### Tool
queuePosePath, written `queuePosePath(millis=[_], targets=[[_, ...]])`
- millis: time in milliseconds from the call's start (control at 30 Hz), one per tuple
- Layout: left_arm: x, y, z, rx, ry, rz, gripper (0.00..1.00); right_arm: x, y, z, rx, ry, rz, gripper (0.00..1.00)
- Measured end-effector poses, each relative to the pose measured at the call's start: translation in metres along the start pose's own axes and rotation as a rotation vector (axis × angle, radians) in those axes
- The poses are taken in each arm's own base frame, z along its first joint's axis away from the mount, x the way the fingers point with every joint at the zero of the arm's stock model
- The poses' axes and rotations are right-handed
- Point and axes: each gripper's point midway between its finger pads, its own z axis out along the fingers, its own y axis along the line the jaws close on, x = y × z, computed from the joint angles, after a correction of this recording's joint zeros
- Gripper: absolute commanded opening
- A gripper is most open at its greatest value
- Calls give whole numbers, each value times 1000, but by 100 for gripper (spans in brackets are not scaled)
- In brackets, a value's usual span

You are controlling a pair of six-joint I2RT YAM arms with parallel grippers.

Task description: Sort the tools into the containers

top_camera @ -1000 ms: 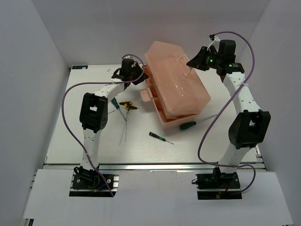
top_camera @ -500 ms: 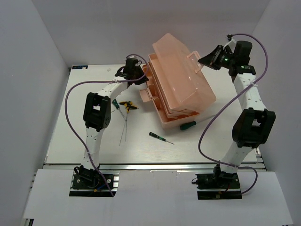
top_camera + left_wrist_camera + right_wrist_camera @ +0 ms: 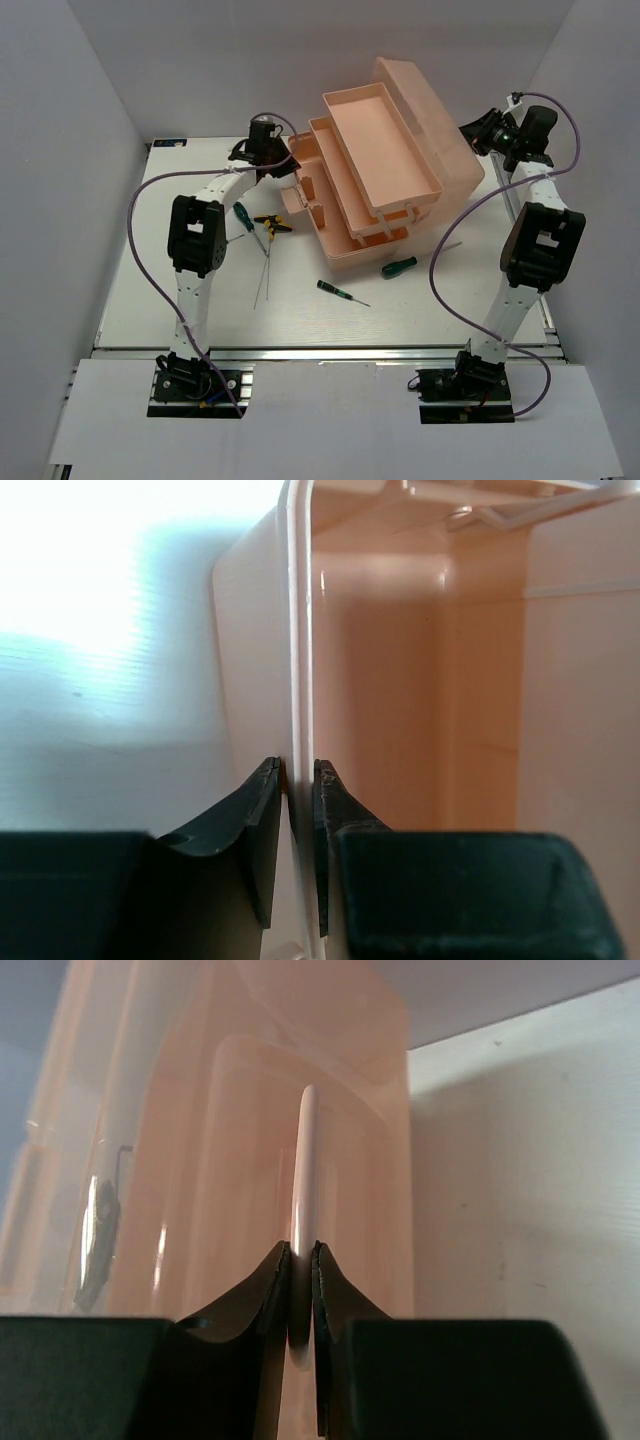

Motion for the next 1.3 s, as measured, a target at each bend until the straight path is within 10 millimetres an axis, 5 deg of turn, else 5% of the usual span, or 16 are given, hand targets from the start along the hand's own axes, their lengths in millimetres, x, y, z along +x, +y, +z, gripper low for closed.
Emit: queuePosePath(millis=[133,300,500,700,833,1000,1200,1300], targets=[[-10,11,-2,-14,-5,-6,27,9,-35,9,25,14,15,0],[-12,14,-4,-17,-4,-2,27,18,-63,14,31,30,25,37],[-15,16,-4,-14,2,-1,27,-2,-72,5,54,-9,-99,54],[-17,19,-4,-7,9,1,28,-44,-73,-14,131,-54,-277,56],[-15,17,-3,9,18,1,28,-50,-69,-31,179,-27,-391,56],[-16,14,-3,24,18,0,31,-28,-11,-69,91,45,-692,63],[-18,8,-4,47,23,-3,63,36,112,-137,-189,115,-1376,68],[-35,-3,-9,70,-9,1,71,84,131,-154,-299,189,-1629,68]])
